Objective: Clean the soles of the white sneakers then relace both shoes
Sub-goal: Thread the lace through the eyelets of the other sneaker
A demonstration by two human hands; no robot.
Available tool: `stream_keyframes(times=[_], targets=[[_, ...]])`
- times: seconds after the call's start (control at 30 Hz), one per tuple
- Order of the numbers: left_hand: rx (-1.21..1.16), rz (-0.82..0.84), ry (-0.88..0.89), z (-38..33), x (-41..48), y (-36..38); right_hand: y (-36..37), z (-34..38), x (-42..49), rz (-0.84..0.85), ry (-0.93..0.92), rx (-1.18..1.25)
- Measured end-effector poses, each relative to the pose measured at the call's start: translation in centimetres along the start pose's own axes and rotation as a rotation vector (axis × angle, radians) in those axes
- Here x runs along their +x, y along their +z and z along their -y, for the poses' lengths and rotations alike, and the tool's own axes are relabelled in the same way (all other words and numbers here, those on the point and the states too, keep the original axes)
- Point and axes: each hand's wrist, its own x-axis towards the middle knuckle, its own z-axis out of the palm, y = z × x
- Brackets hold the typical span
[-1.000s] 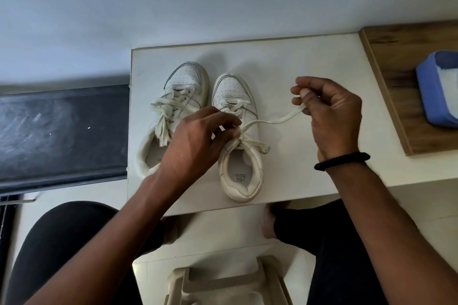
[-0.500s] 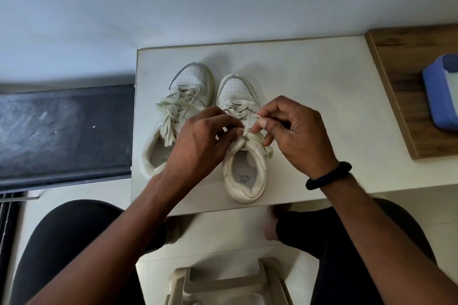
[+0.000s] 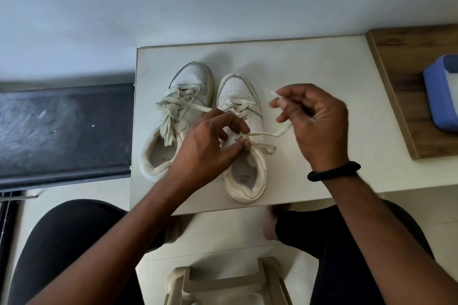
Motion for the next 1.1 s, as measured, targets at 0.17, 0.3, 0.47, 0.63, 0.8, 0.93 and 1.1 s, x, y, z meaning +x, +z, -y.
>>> stream_keyframes(times=[0.17, 0.3, 0.47, 0.63, 0.8, 0.93, 1.1], targets=[[-0.131, 0.054, -0.134, -0.2, 0.1, -0.4, -1.0, -0.2, 0.6, -0.114, 0.056, 0.118], [-0.168, -0.022, -0.171, -0.6, -0.1, -0.1, -0.5, 0.1, 0.3, -0.115, 0.036, 0.121], [-0.181, -0.052, -0.156, -0.3, 0.0, -0.2, -0.7, 0.6, 0.4, -0.257, -0.048, 0.202], [-0.080, 0.005, -0.097, -0.2, 0.1, -0.6, -2.0, 0.5, 0.9, -0.430, -0.092, 0.237], [-0.016, 0.050, -0.072, 0.1, 0.1, -0.9, -2.1, 0.5, 0.8, -0.413, -0.133, 0.201], [-0.011, -0.026, -0.074, 0.0, 0.0, 0.0, -1.5, 0.2, 0.4, -0.073, -0.180, -0.038], [0.000, -0.100, -0.049, 0.0, -0.2, 0.9, -0.9, -0.3, 0.0, 0.167, -0.190, -0.216]])
